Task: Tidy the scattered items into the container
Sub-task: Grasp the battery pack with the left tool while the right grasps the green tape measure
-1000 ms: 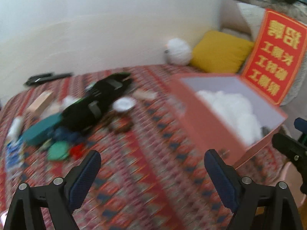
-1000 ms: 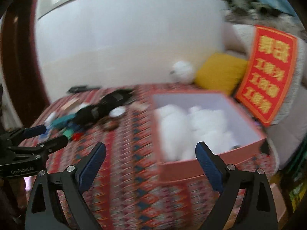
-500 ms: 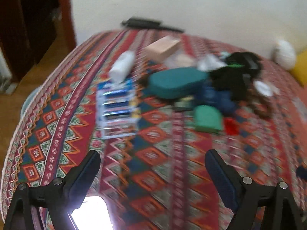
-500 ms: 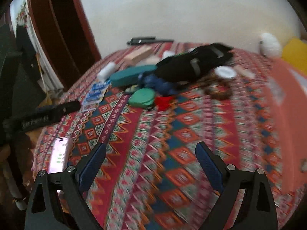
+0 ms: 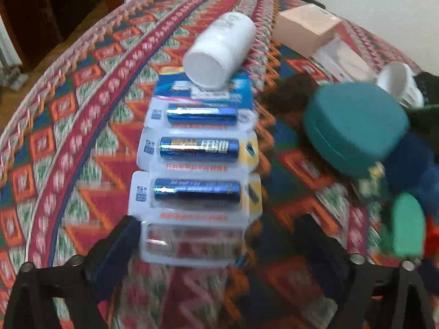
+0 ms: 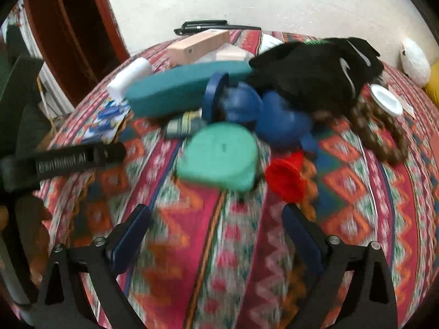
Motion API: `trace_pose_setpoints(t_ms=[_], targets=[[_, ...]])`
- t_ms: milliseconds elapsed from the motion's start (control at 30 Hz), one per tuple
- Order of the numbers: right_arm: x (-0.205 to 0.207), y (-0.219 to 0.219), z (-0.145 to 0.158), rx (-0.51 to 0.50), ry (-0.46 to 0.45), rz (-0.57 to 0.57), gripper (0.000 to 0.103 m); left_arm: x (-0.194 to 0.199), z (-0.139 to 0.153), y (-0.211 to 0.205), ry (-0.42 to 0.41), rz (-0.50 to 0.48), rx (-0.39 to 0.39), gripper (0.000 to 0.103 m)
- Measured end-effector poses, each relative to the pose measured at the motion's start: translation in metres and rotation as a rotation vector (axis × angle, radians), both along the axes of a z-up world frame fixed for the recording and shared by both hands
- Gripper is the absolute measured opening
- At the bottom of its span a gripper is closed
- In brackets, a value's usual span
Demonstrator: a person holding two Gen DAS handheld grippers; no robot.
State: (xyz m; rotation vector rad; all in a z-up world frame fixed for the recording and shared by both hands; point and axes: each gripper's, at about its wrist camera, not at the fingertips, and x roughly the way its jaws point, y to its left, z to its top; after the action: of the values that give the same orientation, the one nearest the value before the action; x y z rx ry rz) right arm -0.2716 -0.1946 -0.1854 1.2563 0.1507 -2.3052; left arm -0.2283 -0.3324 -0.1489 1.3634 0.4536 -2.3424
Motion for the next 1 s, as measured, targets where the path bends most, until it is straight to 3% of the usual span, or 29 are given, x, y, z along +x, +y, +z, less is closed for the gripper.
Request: trace_pose_setpoints(t_ms=[233, 400, 533, 700, 1000], targets=[[-0.027, -0.021, -0.006, 0.039, 0.037, -0.014, 0.101, -0.028, -0.004, -0.029, 0.01, 0.081, -0.012, 0.102], [-0.029, -0.027, -0.007, 0.063, 0.042, 0.001, 0.103, -0.042, -0.009, -0.04, -0.011, 0.078, -0.032, 0.102], [-0.029, -0.027, -0.007, 0.065, 0.045, 0.02, 0.103, -0.032, -0.005, -0.043, -0.031, 0.078, -0.017, 0.102], [-0.026, -0.026, -0.008, 0.073, 0.05, 0.022, 0.103, -0.028, -0.009, -0.054, -0.055, 0.022, -0.1, 0.102], [-0.028, -0.029, -0.009, 0.07, 0.058, 0.014, 0.103, -0.074, -0.015, -0.065, -0.031, -0.112, -0.111, 0.103]])
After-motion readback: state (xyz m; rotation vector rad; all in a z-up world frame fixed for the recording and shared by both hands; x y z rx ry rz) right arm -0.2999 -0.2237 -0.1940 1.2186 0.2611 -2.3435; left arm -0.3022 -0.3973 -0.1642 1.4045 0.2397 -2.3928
